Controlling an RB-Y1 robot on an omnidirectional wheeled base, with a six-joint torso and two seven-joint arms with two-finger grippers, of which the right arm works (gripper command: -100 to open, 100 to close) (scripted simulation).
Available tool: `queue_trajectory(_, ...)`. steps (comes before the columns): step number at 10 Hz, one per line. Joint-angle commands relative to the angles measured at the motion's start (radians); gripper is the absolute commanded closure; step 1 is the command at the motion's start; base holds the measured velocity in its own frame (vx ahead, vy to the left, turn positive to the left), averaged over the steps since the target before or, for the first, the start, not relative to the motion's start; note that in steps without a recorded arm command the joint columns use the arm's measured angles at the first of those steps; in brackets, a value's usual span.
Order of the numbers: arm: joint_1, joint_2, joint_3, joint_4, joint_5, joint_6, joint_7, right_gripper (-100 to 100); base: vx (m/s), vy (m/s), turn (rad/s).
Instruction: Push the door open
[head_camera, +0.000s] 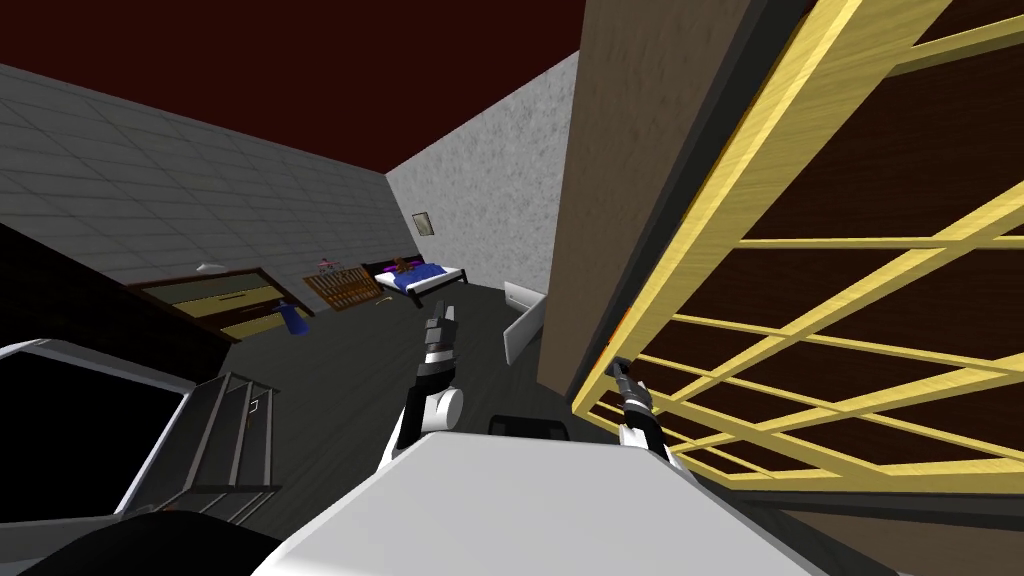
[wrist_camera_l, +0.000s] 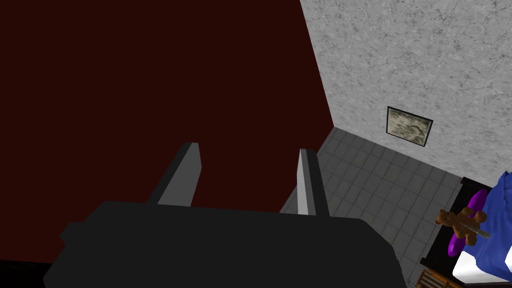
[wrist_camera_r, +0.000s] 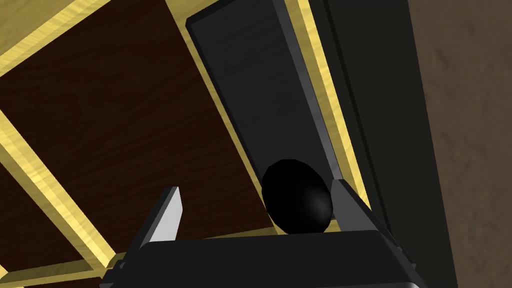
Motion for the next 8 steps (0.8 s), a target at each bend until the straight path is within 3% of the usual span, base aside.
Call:
queue_trajectory(1,0.019,-0.010,-0.002,0.004,-0.015,0.009,-0.037,100,-0.060,-0.033,0.050)
queue_trajectory(8,0.022,-0.011,0.041,-0.004,-0.054,-0.004,-0.169,100,-0.054,-0.041,0.056)
